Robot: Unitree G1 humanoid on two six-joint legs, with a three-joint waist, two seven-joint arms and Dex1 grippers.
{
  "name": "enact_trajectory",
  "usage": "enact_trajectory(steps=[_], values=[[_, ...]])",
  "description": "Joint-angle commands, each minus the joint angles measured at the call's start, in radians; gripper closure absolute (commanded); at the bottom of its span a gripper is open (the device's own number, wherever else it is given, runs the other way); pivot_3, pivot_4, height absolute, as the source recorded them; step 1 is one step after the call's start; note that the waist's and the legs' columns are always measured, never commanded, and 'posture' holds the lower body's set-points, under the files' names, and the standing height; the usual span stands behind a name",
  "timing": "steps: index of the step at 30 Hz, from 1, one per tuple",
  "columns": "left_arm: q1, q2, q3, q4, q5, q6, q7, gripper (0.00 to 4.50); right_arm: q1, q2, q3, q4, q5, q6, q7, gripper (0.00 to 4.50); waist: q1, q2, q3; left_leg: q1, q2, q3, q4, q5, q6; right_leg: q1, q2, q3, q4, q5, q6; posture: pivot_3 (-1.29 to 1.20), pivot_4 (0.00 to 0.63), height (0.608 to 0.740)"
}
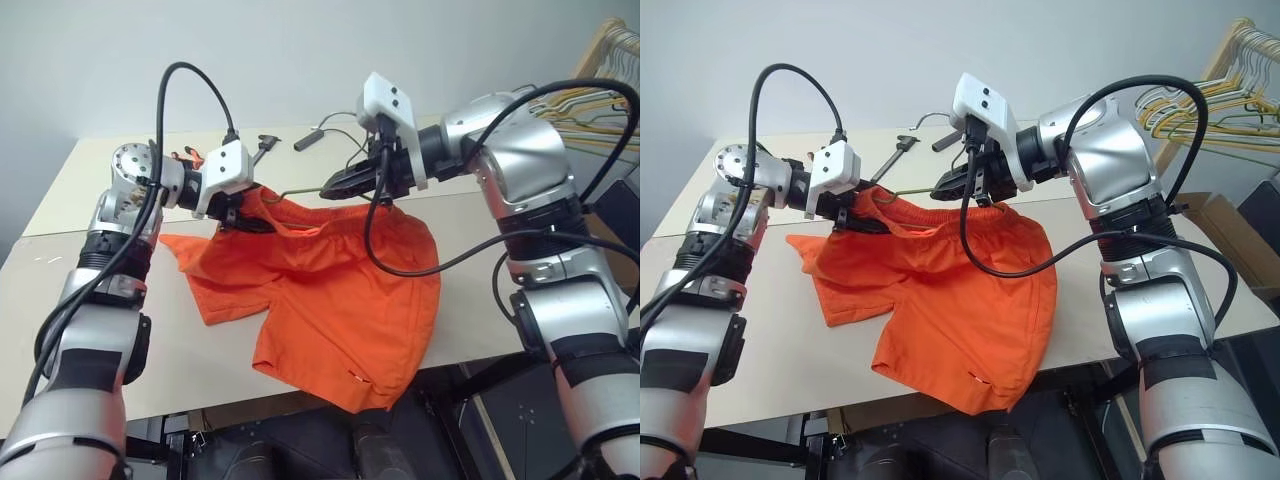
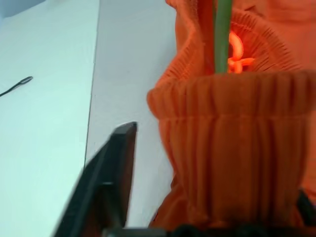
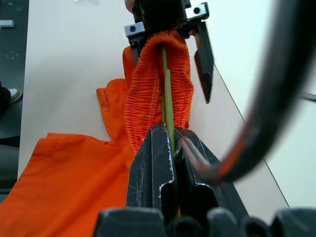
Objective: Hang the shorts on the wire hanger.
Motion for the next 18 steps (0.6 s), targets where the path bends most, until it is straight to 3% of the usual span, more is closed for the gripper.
enact_trajectory(steps=[1,5,8,12,18], values=[[-0.042,0.010,0.011,0.025,0.007,-0.036,-0.040,3.17,-0.010,-0.008,-0.008,-0.037,0.011,-0.004,0.011,4.50,-0.002,0.000,0.000,0.000,0.000,0.000,0.000,0.000,0.000,0.000,0.000,0.000,0.000,0.000,0.000,-0.13,0.039,0.740],[-0.032,0.018,0.016,0.027,-0.003,-0.032,-0.086,4.40,-0.012,-0.013,-0.002,-0.040,0.011,-0.007,0.015,4.50,-0.003,0.000,0.000,-0.001,0.000,0.000,0.000,0.000,0.000,-0.001,0.000,0.000,0.000,0.000,0.000,-0.14,0.040,0.740],[-0.019,0.017,0.022,0.021,-0.003,-0.029,-0.082,4.47,-0.012,-0.020,0.007,-0.042,0.002,-0.020,0.019,4.50,-0.005,0.000,0.000,-0.001,0.000,-0.001,0.000,0.000,0.000,-0.001,0.000,0.000,0.000,0.000,0.000,-0.14,0.044,0.740],[0.005,0.014,0.030,0.006,-0.018,-0.002,-0.092,4.50,0.001,-0.038,0.017,-0.061,-0.012,-0.021,0.009,3.42,-0.012,0.000,0.000,-0.001,0.000,-0.001,0.000,0.000,0.000,-0.001,0.000,0.000,0.000,0.000,0.000,-0.16,0.048,0.740],[0.039,0.006,0.041,-0.014,-0.022,0.036,-0.070,4.50,0.033,-0.139,-0.036,-0.113,0.001,0.022,-0.011,1.39,-0.013,0.000,0.000,-0.001,0.000,-0.001,0.000,0.000,0.000,-0.001,0.000,0.000,0.000,0.000,0.000,-0.18,0.060,0.740]])
